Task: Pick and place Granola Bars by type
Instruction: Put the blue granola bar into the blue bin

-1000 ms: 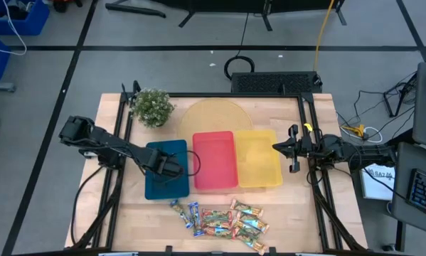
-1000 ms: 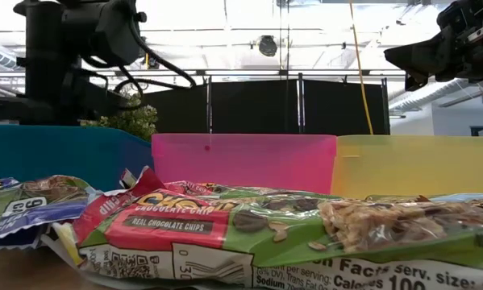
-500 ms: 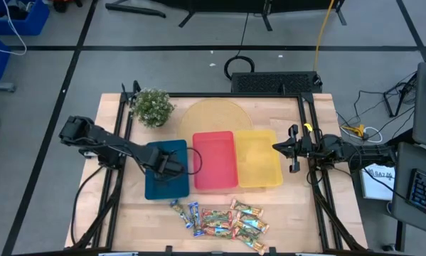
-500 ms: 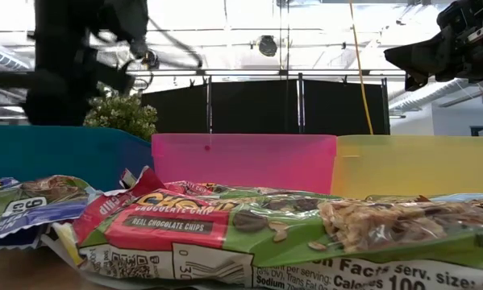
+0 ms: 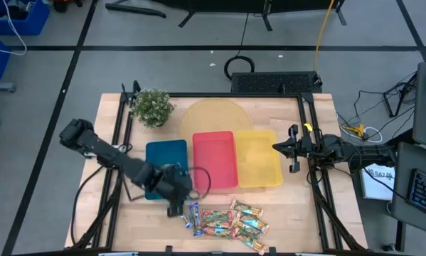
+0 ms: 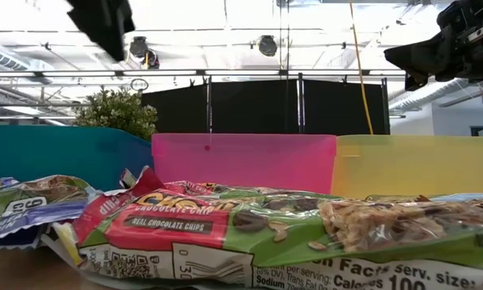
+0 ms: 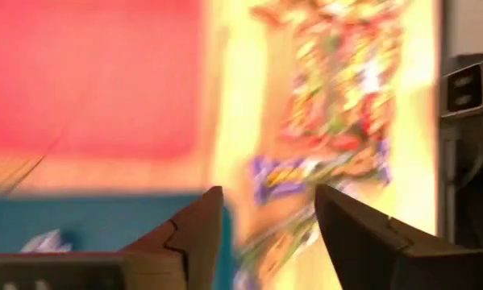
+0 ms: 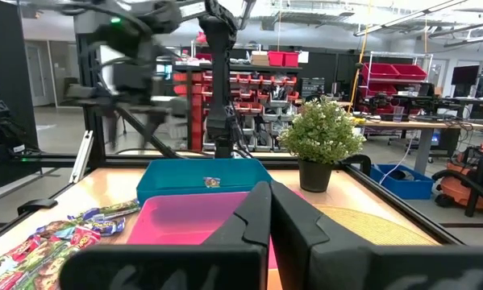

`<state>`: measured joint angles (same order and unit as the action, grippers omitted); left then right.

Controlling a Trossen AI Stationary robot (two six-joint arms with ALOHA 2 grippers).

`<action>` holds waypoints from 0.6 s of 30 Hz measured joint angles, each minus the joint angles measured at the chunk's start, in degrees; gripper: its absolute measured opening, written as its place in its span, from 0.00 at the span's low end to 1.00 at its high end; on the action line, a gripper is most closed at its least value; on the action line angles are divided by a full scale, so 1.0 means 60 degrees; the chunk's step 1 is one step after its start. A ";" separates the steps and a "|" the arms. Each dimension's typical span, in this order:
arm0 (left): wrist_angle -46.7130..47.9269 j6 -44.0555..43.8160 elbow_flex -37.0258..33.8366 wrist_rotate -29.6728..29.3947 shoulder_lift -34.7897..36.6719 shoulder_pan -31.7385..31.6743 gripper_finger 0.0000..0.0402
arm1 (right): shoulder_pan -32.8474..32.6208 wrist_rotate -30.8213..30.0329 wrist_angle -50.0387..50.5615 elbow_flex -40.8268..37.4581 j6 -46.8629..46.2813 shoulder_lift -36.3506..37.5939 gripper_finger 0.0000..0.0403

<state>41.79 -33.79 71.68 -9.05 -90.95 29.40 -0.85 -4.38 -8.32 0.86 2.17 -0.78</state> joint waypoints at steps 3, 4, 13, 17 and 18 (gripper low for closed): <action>-0.0836 0.0295 0.0009 -0.0121 -0.0676 0.0411 0.44 | 0.0002 0.0000 -0.0013 0.0001 0.0000 0.0000 0.00; -0.0832 0.0294 0.0035 0.0092 -0.0985 0.0477 0.42 | 0.0000 0.0000 -0.0042 -0.0002 0.0000 0.0000 0.00; -0.0405 0.2637 0.1542 0.1453 -0.3383 0.1060 0.24 | -0.0001 0.0011 -0.0076 0.0001 -0.0004 -0.0004 0.00; 0.0151 0.2890 0.2432 0.0584 -0.3554 0.1282 0.28 | -0.0001 0.0022 -0.0010 -0.0001 -0.0111 -0.0004 0.00; 0.0219 0.2904 0.2565 0.0502 -0.3532 0.1297 0.30 | -0.0001 0.0027 0.0045 -0.0002 -0.0199 -0.0004 0.00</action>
<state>43.10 -16.37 87.07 -6.04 -112.14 37.18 -0.86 -4.22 -8.05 0.85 0.98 -0.80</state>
